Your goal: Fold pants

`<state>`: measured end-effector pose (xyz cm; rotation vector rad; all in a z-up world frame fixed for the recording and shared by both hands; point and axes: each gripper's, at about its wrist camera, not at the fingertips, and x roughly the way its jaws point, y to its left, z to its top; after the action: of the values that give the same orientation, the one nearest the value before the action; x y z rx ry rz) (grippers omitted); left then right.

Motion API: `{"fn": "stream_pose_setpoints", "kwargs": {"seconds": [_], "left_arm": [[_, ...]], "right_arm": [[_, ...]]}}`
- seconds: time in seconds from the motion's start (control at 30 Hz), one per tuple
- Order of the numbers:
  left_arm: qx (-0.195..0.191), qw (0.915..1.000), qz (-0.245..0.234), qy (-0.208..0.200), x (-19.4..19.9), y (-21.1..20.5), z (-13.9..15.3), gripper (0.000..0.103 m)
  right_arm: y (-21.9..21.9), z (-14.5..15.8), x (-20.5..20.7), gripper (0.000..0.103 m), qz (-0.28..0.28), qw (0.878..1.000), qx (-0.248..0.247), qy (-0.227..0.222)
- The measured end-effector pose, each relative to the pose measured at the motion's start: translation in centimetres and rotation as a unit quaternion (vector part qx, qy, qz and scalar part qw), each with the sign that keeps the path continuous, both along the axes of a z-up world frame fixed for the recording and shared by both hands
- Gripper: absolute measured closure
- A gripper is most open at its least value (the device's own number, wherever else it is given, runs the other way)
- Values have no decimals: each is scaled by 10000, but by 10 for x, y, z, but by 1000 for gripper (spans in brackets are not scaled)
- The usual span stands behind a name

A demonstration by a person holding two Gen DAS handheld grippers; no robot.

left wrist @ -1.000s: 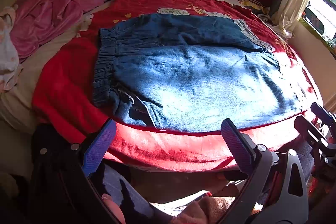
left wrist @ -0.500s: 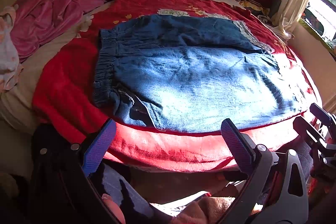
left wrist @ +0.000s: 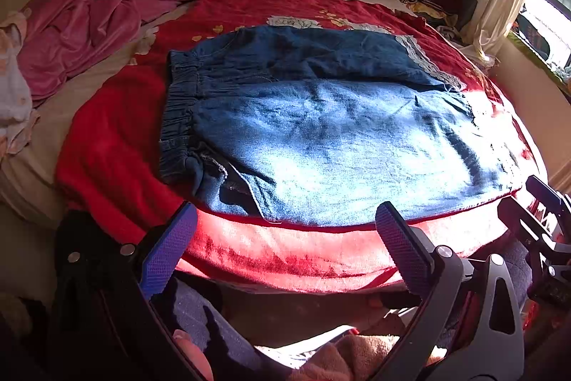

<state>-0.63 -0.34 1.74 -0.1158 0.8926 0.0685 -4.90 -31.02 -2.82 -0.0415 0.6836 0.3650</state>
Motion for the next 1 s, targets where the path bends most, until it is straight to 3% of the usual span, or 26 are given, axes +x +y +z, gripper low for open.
{"fn": "stream_pose_setpoints", "kwargs": {"seconds": [0.23,0.53,0.8,1.0], "left_arm": [[-18,10000,-27,8,3,1,0,9],[-80,9998,-181,-20,35,-2,-4,9],[-85,9987,-493,-51,90,-7,0,9],[60,9973,-730,87,137,-7,-4,9]], "right_arm": [[-2,-2,6,4,-46,10000,16,52],[-14,0,40,4,-106,9999,-60,61],[-32,27,128,4,-129,9999,-103,0],[-48,29,218,4,-254,9992,-100,302]]}}
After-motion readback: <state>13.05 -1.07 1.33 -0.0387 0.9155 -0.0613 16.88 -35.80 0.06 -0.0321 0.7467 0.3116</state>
